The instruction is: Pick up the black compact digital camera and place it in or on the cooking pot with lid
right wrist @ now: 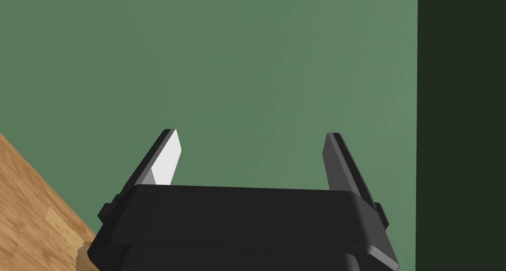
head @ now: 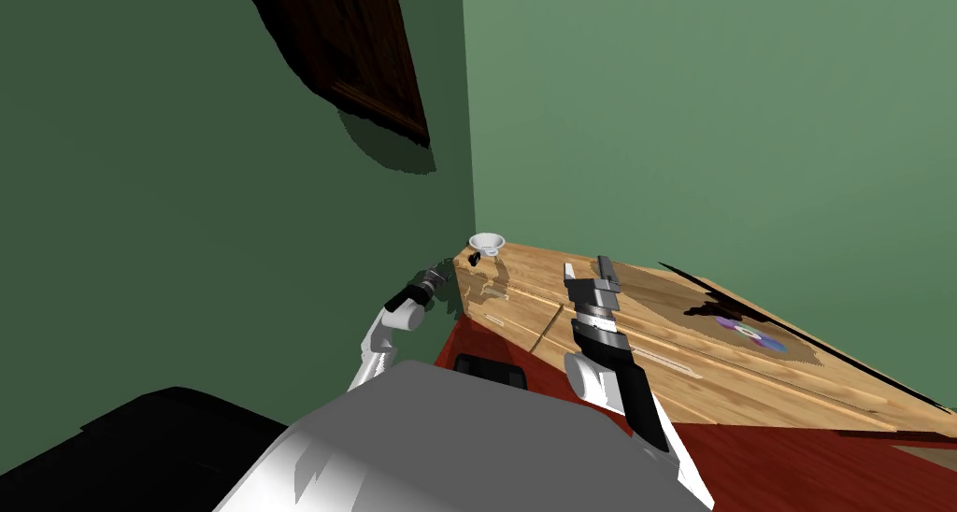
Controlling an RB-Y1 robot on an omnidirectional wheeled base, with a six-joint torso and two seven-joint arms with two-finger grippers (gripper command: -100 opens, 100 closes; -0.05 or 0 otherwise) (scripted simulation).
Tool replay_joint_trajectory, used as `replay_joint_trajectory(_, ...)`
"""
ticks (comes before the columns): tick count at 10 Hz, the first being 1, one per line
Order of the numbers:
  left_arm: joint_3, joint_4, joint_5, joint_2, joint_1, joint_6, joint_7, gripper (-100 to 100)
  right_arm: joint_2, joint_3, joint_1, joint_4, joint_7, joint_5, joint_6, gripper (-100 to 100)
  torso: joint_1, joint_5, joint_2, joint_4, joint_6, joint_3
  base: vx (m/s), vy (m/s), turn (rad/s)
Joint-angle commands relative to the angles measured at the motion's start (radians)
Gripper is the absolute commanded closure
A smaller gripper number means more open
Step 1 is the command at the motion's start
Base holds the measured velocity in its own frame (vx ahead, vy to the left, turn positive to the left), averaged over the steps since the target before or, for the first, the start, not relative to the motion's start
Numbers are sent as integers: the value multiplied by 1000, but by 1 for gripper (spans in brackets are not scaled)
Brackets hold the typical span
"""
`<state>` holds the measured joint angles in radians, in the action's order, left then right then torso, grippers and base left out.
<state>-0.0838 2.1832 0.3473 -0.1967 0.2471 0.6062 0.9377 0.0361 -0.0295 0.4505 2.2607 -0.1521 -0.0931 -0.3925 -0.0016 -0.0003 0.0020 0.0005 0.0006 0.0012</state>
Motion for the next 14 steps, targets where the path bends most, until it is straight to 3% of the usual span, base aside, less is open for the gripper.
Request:
replay_joint_trajectory(1, -9, -20, 6, -6, -16, 50, 21, -100, 0, 0, 0, 0, 0, 0, 0, 0, 0, 0, 0, 0, 0, 0, -26, -15, -18)
replay_joint_trajectory(2, -9, -20, 6, -6, -16, 56, 21, -100, 0, 0, 0, 0, 0, 0, 0, 0, 0, 0, -1, 0, 0, 0, -7, -7, 4)
replay_joint_trajectory(3, -26, -48, 15, -14, -42, 95, 54, -100, 0, 0, 0, 0, 0, 0, 0, 0, 0, 0, -1, 0, 0, -1, -9, -17, -41)
replay_joint_trajectory(4, -26, -48, 15, -14, -42, 117, 54, -100, 0, 0, 0, 0, 0, 0, 0, 0, 0, 0, -2, 0, 0, -1, -14, -15, -27)
replay_joint_trajectory(5, -42, -76, 23, -23, -68, 147, 86, -100, 0, 0, 0, 0, 0, 0, 0, 0, 0, 0, -1, 0, 0, -1, -20, -22, -56)
replay_joint_trajectory(6, -42, -76, 23, -23, -68, 177, 86, -100, 0, 0, 0, 0, 0, 0, 0, 0, 0, 0, -1, 0, 0, -1, -16, -18, -30)
replay_joint_trajectory(9, -73, -130, 37, -42, -119, 263, 144, -100, 0, 0, 0, 0, 0, 0, 0, 0, 0, 0, -2, 0, 0, -1, -1, -20, -51)
replay_joint_trajectory(14, -101, -181, 49, -58, -170, 386, 193, -100, 0, 0, 0, 0, 0, 0, 0, 0, -1, 0, -4, -1, 0, -2, 18, -23, -55)
